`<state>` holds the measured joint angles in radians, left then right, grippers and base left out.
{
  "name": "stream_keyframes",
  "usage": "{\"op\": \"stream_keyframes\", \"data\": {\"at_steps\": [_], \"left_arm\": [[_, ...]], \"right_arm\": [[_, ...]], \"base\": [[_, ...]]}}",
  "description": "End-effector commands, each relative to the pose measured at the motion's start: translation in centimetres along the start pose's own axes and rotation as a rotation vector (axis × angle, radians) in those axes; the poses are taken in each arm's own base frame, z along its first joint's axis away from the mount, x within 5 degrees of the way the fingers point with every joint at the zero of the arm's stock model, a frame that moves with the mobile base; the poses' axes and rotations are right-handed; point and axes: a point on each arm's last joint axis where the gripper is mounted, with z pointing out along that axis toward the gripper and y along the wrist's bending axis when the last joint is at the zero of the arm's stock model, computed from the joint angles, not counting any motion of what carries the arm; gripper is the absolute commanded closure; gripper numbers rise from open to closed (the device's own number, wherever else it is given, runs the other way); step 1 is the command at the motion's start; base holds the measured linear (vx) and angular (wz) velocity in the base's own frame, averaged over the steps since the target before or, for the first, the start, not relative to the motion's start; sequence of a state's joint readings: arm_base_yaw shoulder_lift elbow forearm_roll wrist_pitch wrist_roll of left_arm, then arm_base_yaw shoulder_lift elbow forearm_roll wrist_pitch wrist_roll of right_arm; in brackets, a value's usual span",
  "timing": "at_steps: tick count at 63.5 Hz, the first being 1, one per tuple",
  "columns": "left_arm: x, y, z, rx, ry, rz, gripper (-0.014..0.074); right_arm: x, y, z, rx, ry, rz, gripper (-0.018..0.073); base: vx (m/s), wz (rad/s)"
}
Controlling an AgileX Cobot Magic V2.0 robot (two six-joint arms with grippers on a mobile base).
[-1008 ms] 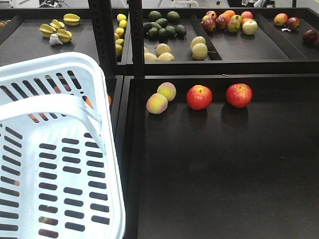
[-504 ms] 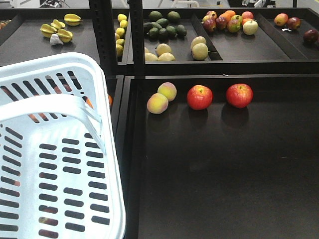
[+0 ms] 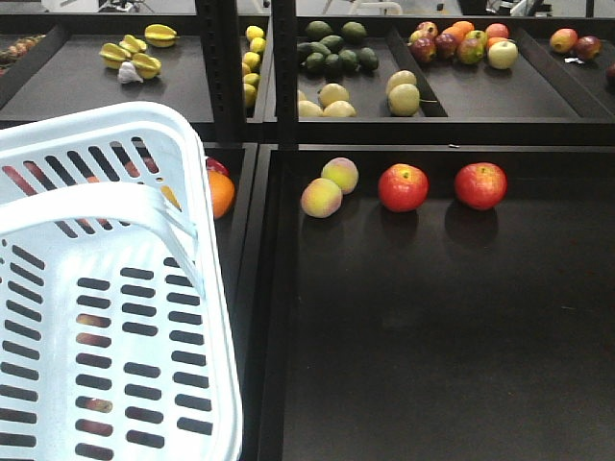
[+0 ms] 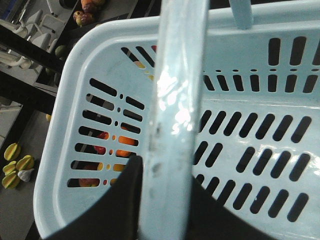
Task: Pick three apples into basket with both arms
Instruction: 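Turn the base away from the fruit table holding the basket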
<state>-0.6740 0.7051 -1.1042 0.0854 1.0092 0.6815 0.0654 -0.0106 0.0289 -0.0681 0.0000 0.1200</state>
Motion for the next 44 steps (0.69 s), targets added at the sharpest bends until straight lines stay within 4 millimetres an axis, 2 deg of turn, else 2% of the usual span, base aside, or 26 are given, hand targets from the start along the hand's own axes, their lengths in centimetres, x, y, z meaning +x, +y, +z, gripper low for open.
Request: {"op": "stream_keyframes", "data": {"at_steps": [1, 18, 44], "left_arm": [[-1.13, 1.0, -0.88, -0.079, -0.099, -0.015, 0.0603], [-1.13, 1.0, -0.88, -0.079, -0.099, -0.015, 0.0603], [-1.13, 1.0, -0.88, -0.079, -0.099, -0.015, 0.0603]], "right_arm": [[-0.2, 0.03, -0.07, -0.003, -0.065, -0.01, 0.0568], [-0.2, 0.03, -0.07, -0.003, -0.065, -0.01, 0.0568], [-0.2, 0.03, -0.07, -0.003, -0.065, -0.01, 0.0568]], "base": [[-0.02, 0.16], [-0.02, 0.29], [-0.05, 0.47]]}}
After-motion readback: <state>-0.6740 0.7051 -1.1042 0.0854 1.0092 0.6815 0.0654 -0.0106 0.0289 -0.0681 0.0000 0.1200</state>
